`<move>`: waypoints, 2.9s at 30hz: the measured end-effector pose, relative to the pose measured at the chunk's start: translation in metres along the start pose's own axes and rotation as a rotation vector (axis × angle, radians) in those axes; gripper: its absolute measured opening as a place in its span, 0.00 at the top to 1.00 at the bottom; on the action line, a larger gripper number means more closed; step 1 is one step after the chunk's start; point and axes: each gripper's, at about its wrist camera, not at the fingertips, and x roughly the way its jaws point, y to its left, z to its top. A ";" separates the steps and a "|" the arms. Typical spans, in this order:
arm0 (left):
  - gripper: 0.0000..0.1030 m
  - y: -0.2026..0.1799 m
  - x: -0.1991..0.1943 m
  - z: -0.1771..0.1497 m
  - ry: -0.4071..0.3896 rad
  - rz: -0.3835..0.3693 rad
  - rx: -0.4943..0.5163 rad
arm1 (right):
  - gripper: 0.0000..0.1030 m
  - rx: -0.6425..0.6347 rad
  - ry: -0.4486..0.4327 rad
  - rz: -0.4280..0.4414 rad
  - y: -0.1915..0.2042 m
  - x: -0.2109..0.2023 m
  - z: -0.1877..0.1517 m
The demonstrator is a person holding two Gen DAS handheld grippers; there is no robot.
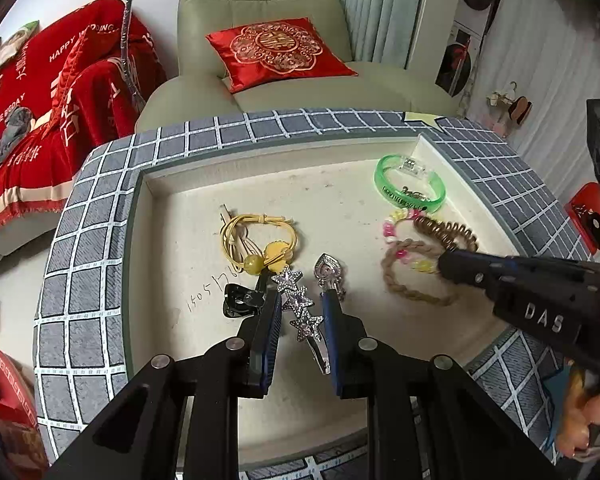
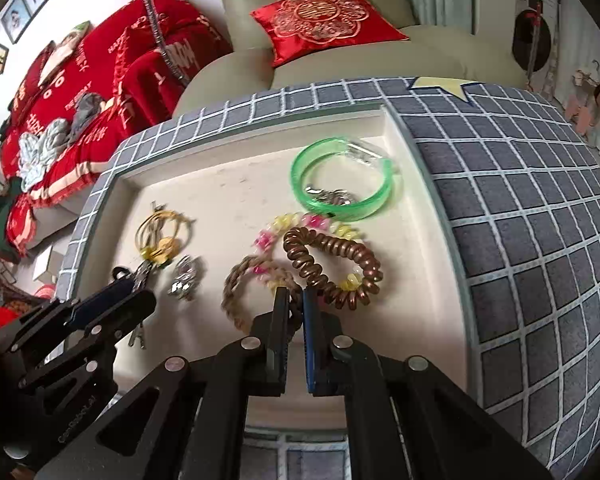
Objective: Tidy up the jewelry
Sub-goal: 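Carry both items into the tray and open the right gripper to drop the braided bracelet, then lower the star hair clip into the tray and open the left gripper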
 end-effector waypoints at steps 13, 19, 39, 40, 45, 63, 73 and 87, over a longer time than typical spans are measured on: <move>0.64 -0.005 0.010 -0.004 0.028 0.021 0.004 | 0.93 -0.020 0.003 -0.018 0.001 0.003 -0.005; 0.64 -0.006 0.014 -0.005 0.044 0.030 0.012 | 0.93 -0.027 0.028 -0.019 0.001 0.008 -0.004; 0.64 -0.006 -0.003 -0.007 -0.010 -0.005 -0.003 | 0.39 0.050 -0.009 0.093 -0.005 -0.022 -0.007; 0.64 -0.005 -0.004 -0.006 -0.009 -0.009 -0.009 | 0.39 0.053 -0.018 0.095 -0.005 -0.026 -0.006; 0.64 -0.001 -0.003 -0.005 0.004 -0.011 -0.020 | 0.39 0.057 -0.040 0.107 -0.006 -0.039 -0.005; 0.07 -0.002 -0.009 0.003 -0.014 0.023 0.004 | 0.38 0.064 -0.048 0.104 -0.012 -0.047 -0.006; 0.00 0.005 -0.027 -0.004 -0.053 0.078 -0.008 | 0.18 0.036 -0.046 0.083 -0.010 -0.049 -0.009; 0.00 0.007 -0.056 -0.033 -0.065 0.174 -0.028 | 0.00 -0.071 -0.120 0.015 0.006 -0.070 -0.034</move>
